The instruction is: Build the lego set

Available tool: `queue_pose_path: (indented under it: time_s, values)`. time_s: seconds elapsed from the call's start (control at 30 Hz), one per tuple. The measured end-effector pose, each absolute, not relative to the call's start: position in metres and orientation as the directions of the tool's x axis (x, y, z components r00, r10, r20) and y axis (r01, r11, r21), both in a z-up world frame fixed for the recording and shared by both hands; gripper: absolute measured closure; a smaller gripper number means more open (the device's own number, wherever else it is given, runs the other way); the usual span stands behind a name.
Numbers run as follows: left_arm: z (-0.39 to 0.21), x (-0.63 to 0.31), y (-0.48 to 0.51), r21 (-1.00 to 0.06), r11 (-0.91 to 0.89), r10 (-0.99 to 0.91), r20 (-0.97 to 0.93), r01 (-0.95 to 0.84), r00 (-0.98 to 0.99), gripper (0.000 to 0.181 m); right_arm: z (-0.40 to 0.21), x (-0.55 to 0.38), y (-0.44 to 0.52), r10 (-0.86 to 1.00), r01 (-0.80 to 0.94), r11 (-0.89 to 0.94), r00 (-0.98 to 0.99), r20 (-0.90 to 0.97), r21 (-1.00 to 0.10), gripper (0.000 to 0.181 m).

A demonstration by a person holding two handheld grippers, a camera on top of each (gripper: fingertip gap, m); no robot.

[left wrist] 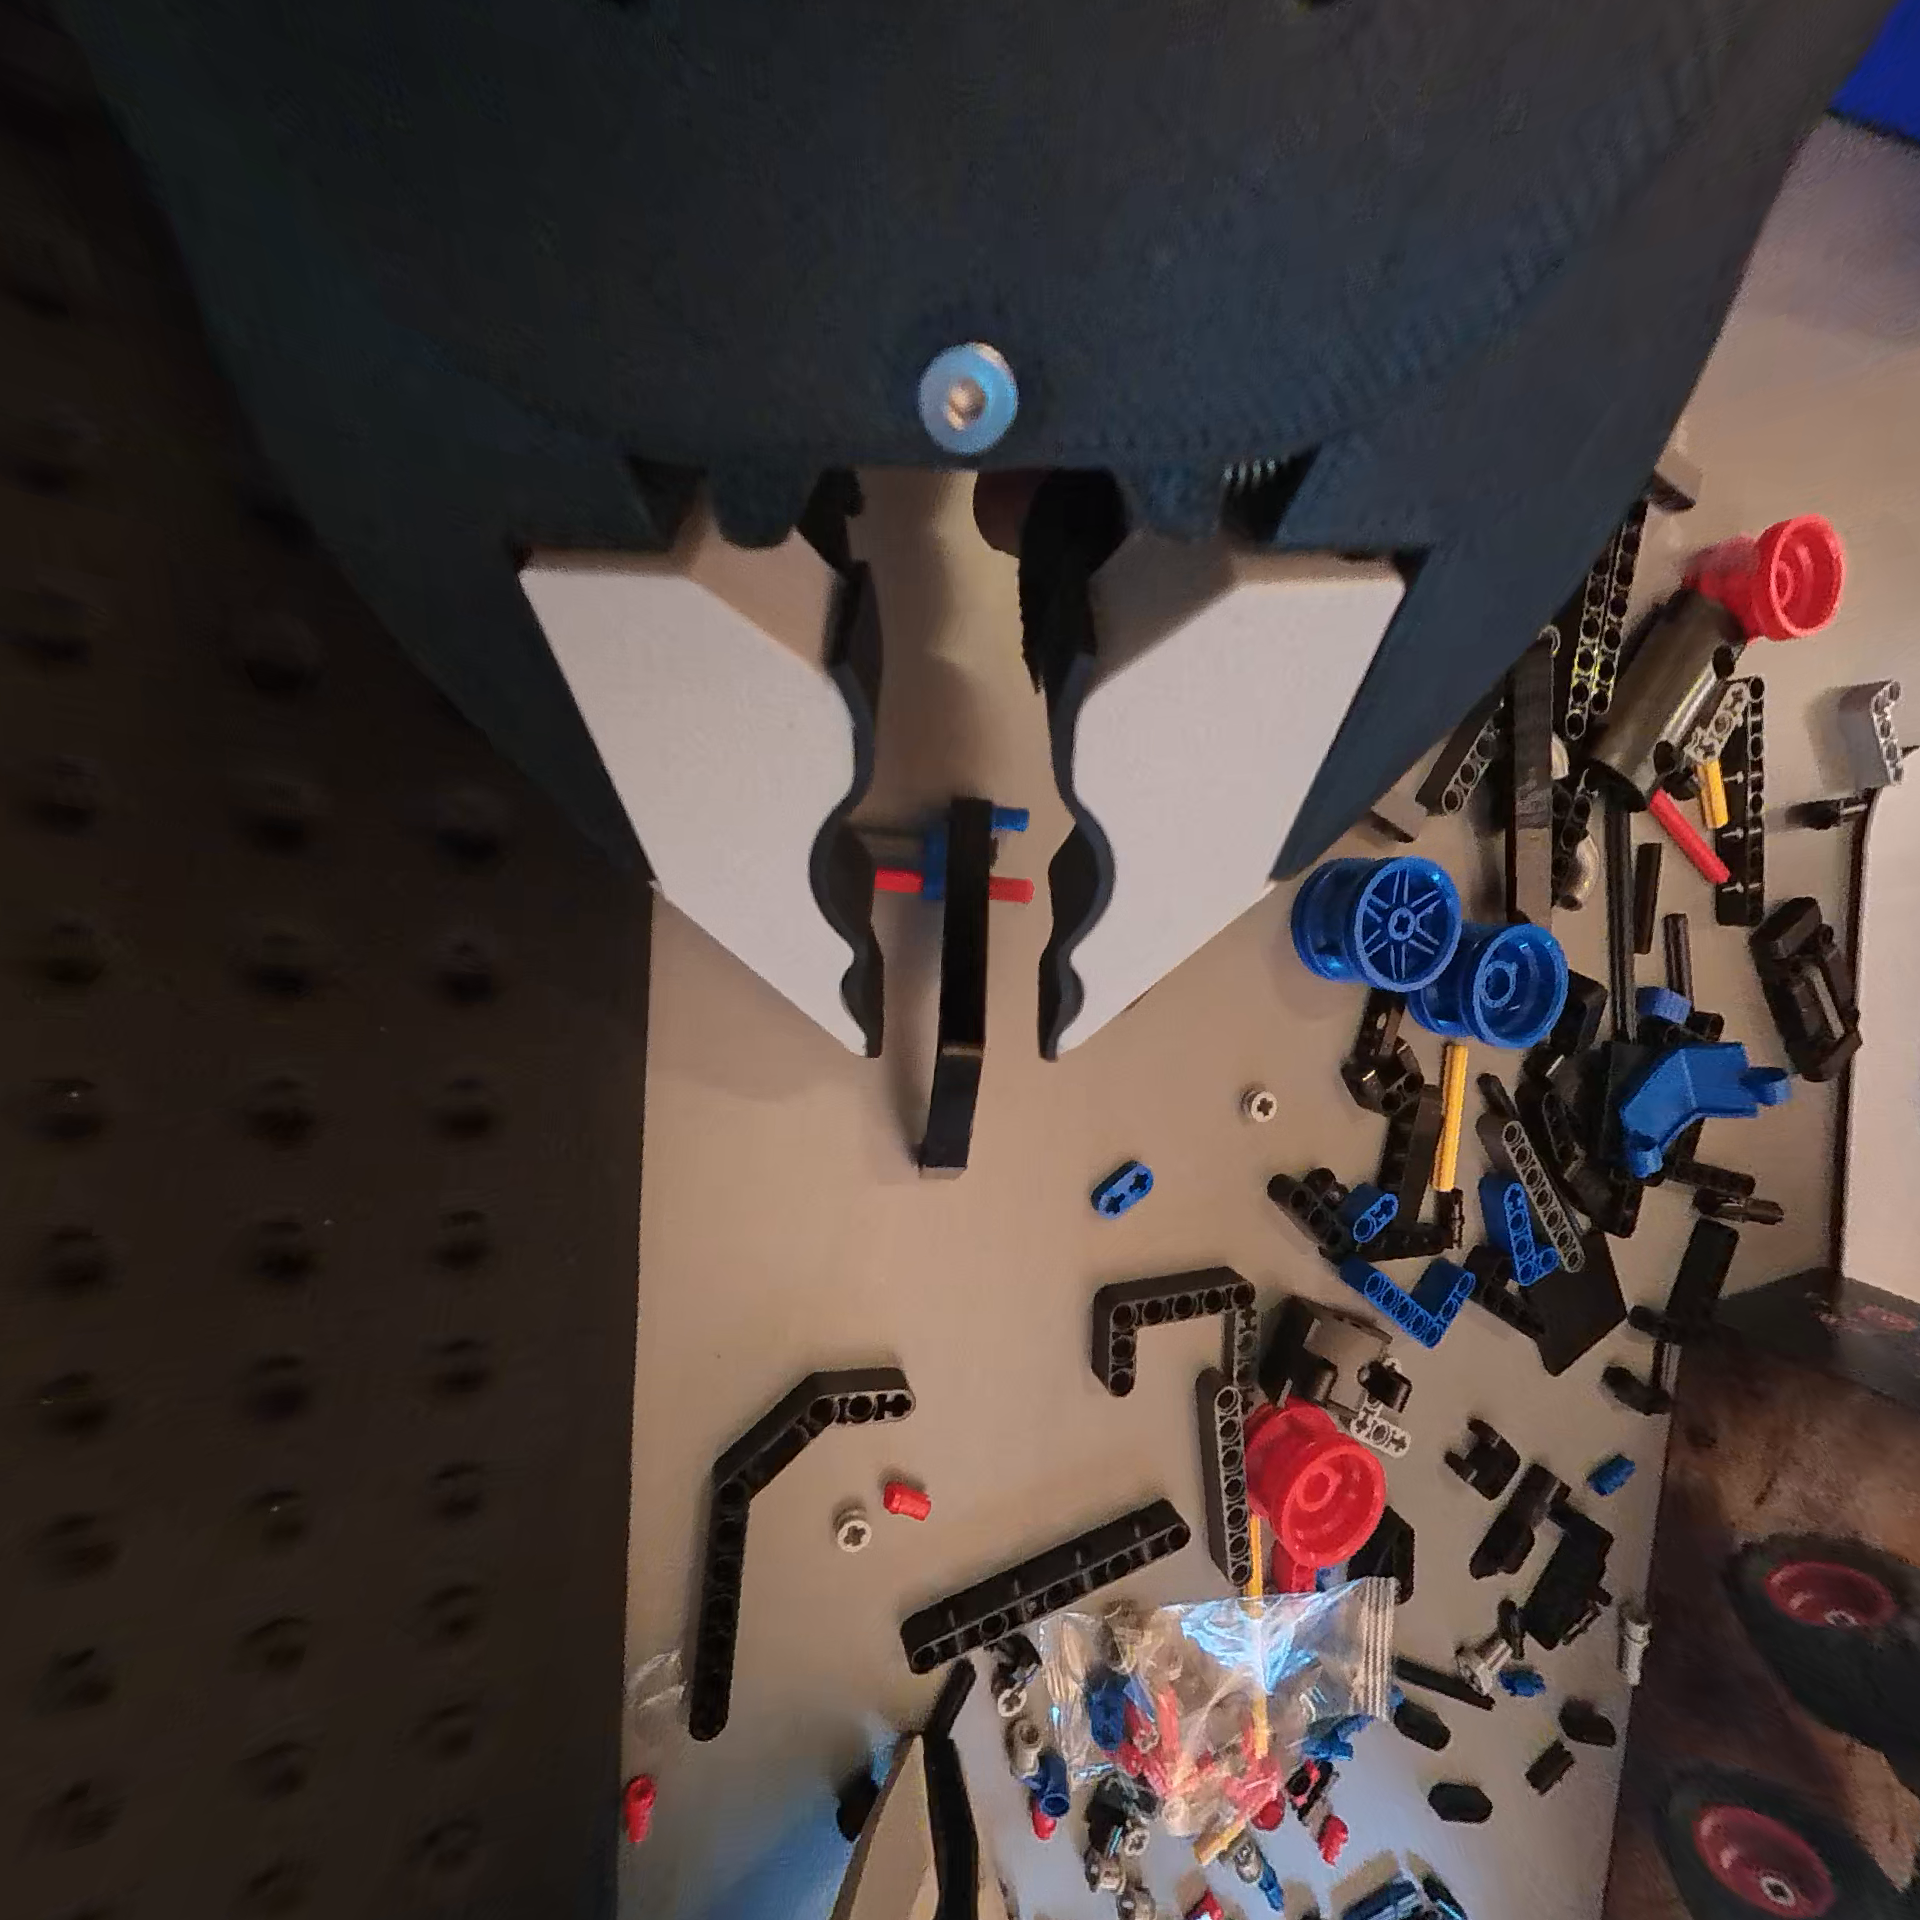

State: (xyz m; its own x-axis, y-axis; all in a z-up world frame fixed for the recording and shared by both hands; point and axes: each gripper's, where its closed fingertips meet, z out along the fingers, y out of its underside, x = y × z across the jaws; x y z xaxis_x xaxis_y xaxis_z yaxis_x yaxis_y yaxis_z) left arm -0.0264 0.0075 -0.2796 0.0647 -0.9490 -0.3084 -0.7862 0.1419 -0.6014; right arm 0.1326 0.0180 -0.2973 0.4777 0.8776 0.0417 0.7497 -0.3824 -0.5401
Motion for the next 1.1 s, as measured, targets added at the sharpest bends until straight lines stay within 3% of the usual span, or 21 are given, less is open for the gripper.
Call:
queue_pose_path:
  time_s: [0.37, 0.53, 0.73, 0.9, 1.1]
  values:
    - [-0.284, -0.025, 0.013, -0.581, 0.142, -0.952, -0.302, -0.802, 0.051, 0.153, -0.273, 0.134, 0.020, 0.871, 0.726, -0.326, 0.480, 0.106, -0.606, 0.180]
    - [-0.292, -0.026, 0.015, -0.554, 0.155, -0.944, -0.326, -0.818, 0.042, 0.175, -0.251, 0.120, 0.023, 0.878, 0.705, -0.257, 0.456, 0.146, -0.661, 0.180]
    - [-0.287, -0.025, 0.018, -0.568, 0.187, -0.930, -0.366, -0.801, 0.042, 0.175, -0.231, 0.096, 0.029, 0.887, 0.678, -0.151, 0.415, 0.205, -0.719, 0.180]
    - [-0.265, -0.022, 0.021, -0.645, 0.200, -0.921, -0.382, -0.738, 0.084, 0.176, -0.209, 0.078, 0.031, 0.894, 0.640, -0.039, 0.366, 0.260, -0.767, 0.180]
    - [-0.223, -0.015, 0.013, -0.846, 0.143, -0.962, -0.240, -0.513, 0.128, 0.176, -0.183, 0.053, 0.029, 0.912, 0.562, 0.096, 0.282, 0.299, -0.822, 0.180]
